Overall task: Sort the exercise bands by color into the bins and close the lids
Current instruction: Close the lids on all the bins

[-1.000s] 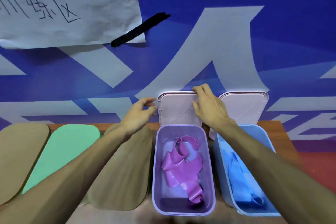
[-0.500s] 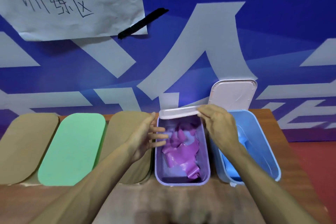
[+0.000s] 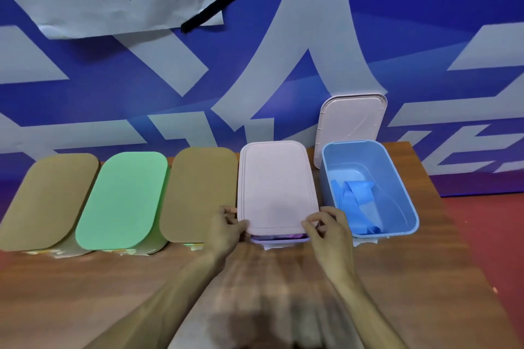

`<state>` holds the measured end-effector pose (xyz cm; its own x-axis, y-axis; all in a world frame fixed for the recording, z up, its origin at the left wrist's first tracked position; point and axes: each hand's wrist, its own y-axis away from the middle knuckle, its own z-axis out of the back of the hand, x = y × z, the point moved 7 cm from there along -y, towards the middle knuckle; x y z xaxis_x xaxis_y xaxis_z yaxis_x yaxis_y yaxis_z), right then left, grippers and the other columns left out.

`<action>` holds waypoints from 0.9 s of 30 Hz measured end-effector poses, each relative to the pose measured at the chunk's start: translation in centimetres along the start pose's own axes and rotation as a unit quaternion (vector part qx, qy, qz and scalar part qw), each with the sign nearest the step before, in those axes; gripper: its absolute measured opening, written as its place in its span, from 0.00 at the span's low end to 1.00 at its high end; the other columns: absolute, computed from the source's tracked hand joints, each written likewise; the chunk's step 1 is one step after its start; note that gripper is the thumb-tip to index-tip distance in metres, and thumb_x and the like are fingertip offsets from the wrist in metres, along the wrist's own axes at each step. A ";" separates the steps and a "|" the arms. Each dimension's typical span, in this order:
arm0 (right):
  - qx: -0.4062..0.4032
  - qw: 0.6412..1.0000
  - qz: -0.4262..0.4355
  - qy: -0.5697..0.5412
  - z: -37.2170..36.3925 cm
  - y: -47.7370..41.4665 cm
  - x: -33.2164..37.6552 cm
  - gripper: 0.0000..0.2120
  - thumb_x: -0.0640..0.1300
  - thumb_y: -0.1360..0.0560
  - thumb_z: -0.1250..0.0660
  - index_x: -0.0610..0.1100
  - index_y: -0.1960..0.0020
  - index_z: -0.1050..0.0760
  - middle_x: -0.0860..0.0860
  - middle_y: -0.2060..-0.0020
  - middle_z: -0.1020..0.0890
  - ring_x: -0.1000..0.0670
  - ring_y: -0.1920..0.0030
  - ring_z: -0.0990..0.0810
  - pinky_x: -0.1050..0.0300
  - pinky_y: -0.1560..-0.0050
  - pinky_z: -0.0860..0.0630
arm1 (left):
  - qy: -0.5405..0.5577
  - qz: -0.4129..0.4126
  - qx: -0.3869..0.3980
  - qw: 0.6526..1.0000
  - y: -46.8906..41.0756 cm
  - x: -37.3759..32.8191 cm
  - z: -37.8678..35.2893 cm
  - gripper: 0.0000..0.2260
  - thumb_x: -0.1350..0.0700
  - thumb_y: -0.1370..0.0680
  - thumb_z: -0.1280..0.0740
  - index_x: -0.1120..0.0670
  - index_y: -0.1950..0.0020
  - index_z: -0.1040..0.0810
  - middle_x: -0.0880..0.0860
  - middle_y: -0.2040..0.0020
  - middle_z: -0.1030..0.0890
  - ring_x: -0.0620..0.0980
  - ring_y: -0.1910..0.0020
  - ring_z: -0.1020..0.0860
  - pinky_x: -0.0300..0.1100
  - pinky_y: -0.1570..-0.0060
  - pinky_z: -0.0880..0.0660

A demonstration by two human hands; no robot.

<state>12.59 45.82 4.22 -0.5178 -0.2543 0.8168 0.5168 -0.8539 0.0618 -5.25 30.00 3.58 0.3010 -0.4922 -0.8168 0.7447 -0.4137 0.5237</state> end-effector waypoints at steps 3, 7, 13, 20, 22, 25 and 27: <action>0.006 0.999 -0.049 -0.003 -0.4 0.1 -1.2 0.17 0.44 0.28 0.28 0.45 0.40 0.24 0.49 0.41 0.29 0.49 0.50 0.21 0.63 0.49 0.27 | -0.067 -0.019 -0.017 0.997 -0.1 0.9 -0.2 0.10 0.67 0.26 0.34 0.61 0.47 0.30 0.57 0.65 0.24 0.56 0.69 0.23 0.54 0.61 0.20; 0.036 0.996 -0.085 0.006 -0.8 -0.1 -1.8 0.24 0.45 0.27 0.30 0.44 0.32 0.30 0.48 0.43 0.25 0.48 0.43 0.24 0.53 0.40 0.25 | -0.165 -0.076 -0.053 0.982 0.2 0.5 -0.6 0.10 0.64 0.27 0.35 0.55 0.49 0.30 0.55 0.58 0.20 0.58 0.59 0.21 0.52 0.56 0.23; 0.041 0.993 -0.104 0.035 -0.5 -0.4 -2.0 0.23 0.44 0.25 0.31 0.46 0.32 0.29 0.49 0.40 0.21 0.47 0.41 0.22 0.48 0.39 0.24 | -0.248 -0.123 -0.064 0.959 0.4 0.7 -1.3 0.11 0.62 0.27 0.33 0.59 0.45 0.25 0.55 0.51 0.24 0.54 0.53 0.26 0.43 0.56 0.32; 0.052 0.992 -0.113 0.027 -0.5 -0.6 -1.6 0.22 0.40 0.25 0.32 0.44 0.31 0.29 0.47 0.39 0.21 0.47 0.40 0.22 0.52 0.37 0.26 | -0.264 -0.128 -0.057 0.954 0.4 0.2 -1.0 0.09 0.61 0.27 0.31 0.58 0.47 0.20 0.54 0.54 0.17 0.54 0.57 0.21 0.40 0.61 0.31; 0.053 0.992 -0.107 0.033 -0.4 -0.6 -1.4 0.22 0.40 0.25 0.32 0.43 0.32 0.29 0.47 0.39 0.21 0.46 0.40 0.22 0.52 0.38 0.26 | -0.268 -0.137 -0.058 0.952 0.6 0.2 -1.1 0.06 0.62 0.27 0.32 0.58 0.52 0.19 0.55 0.57 0.17 0.57 0.57 0.20 0.43 0.62 0.29; 0.059 0.991 -0.113 0.039 -0.2 -0.7 -1.2 0.22 0.40 0.25 0.32 0.42 0.32 0.30 0.46 0.39 0.21 0.46 0.40 0.22 0.53 0.38 0.27 | -0.278 -0.136 -0.060 0.949 0.7 0.5 -1.3 0.02 0.62 0.26 0.33 0.57 0.58 0.22 0.55 0.62 0.19 0.58 0.61 0.23 0.42 0.66 0.34; 0.064 0.990 -0.118 0.034 -0.2 -0.7 -1.2 0.22 0.41 0.25 0.32 0.42 0.32 0.30 0.46 0.39 0.21 0.46 0.40 0.22 0.52 0.37 0.27 | -0.286 -0.125 -0.064 0.948 0.7 0.6 -1.3 0.06 0.61 0.26 0.33 0.56 0.62 0.26 0.54 0.65 0.22 0.56 0.64 0.26 0.42 0.68 0.38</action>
<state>12.71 46.68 3.11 -0.6766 -0.0881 0.7311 0.4564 -0.8293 0.3224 -3.74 30.36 3.12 -0.2401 -0.7404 -0.6278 0.8269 -0.4947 0.2673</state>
